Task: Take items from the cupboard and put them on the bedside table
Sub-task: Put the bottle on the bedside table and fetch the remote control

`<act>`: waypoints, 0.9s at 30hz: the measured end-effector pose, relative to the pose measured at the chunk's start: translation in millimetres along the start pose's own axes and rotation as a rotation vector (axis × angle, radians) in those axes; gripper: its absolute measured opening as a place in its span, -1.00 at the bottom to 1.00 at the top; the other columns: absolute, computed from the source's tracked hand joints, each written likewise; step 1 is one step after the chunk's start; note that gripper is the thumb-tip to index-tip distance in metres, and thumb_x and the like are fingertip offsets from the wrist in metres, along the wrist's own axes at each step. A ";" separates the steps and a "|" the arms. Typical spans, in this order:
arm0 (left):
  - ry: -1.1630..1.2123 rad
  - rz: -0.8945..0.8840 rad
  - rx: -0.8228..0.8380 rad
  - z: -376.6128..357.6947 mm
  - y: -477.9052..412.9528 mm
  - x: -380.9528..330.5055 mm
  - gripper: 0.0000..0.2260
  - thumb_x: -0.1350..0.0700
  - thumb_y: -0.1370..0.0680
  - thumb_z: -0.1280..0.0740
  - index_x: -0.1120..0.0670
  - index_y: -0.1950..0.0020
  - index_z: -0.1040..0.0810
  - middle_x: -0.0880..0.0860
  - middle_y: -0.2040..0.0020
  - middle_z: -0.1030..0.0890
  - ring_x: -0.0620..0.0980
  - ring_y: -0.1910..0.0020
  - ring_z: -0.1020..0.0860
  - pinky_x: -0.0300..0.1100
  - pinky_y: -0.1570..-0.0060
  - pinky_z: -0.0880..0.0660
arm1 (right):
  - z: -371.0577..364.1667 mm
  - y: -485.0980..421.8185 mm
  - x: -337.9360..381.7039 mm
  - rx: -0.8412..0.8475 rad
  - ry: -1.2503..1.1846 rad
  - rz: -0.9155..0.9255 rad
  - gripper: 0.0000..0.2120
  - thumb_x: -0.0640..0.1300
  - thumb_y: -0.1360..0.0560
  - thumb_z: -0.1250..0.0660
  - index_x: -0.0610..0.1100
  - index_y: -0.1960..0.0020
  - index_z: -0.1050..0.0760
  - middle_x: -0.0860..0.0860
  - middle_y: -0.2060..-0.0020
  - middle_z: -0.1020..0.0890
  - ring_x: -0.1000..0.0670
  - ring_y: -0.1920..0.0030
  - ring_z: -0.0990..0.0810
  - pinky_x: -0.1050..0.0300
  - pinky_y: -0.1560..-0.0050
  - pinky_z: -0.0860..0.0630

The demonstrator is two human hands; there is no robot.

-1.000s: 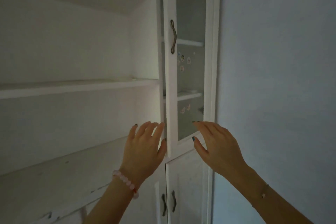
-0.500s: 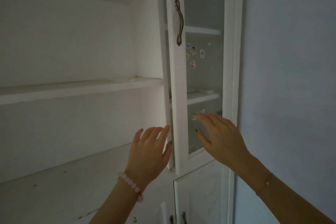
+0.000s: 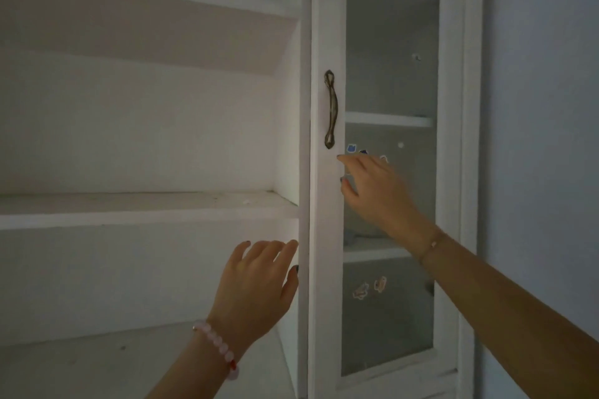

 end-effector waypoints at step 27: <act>0.098 -0.090 -0.009 -26.5 15.1 28.1 -0.62 -0.02 -0.50 -0.10 0.08 -0.12 -0.61 -0.01 0.08 -0.67 -0.02 0.12 -0.64 0.01 0.06 -0.58 | 2.8 -80.5 -6.6 0.033 0.698 0.495 -0.68 -0.22 -0.45 -0.12 -0.28 -0.14 -0.49 -0.18 -0.08 -0.59 -0.21 -0.21 -0.49 -0.20 -0.26 -0.34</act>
Point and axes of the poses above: each hand's wrist, its own y-axis away from the middle knuckle, its own z-axis out of the back of the hand, x = y × z, the point moved 5 cm from there along -y, towards the middle knuckle
